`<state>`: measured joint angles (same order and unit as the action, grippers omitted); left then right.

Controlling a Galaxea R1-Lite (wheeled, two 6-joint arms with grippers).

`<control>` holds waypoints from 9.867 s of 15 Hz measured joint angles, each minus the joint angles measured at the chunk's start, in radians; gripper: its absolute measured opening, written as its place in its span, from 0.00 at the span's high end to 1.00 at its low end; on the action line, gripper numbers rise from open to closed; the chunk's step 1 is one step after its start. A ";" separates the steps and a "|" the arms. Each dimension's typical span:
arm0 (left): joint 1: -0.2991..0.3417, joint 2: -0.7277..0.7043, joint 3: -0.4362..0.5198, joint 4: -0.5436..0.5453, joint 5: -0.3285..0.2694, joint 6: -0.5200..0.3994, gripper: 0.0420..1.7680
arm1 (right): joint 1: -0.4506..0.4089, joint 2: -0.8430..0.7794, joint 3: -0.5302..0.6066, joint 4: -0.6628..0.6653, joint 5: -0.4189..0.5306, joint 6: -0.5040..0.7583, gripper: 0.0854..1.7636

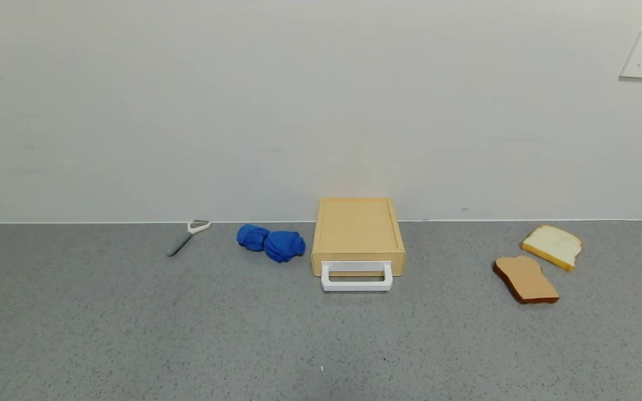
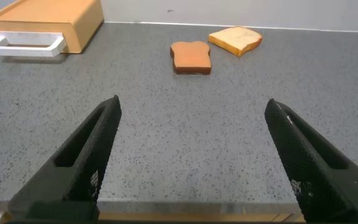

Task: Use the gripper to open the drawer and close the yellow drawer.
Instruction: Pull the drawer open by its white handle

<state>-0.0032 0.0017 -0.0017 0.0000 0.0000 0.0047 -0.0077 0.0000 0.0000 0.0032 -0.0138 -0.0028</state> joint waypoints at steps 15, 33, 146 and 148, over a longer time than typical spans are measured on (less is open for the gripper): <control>0.000 0.021 -0.104 0.014 -0.018 -0.002 0.03 | 0.000 0.000 0.000 0.000 0.001 0.000 0.04; -0.093 1.118 -0.959 0.151 -0.183 0.005 0.03 | 0.000 0.000 0.000 0.000 0.000 0.000 0.03; -0.751 2.313 -1.683 0.639 -0.038 -0.645 0.96 | 0.000 0.000 0.000 0.000 0.000 0.000 0.03; -0.756 2.305 -1.667 0.637 -0.038 -0.655 0.96 | 0.000 0.000 0.000 0.000 0.000 0.000 0.03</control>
<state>-0.7596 2.3068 -1.6683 0.6372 -0.0383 -0.6504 -0.0077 0.0000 0.0000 0.0032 -0.0134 -0.0023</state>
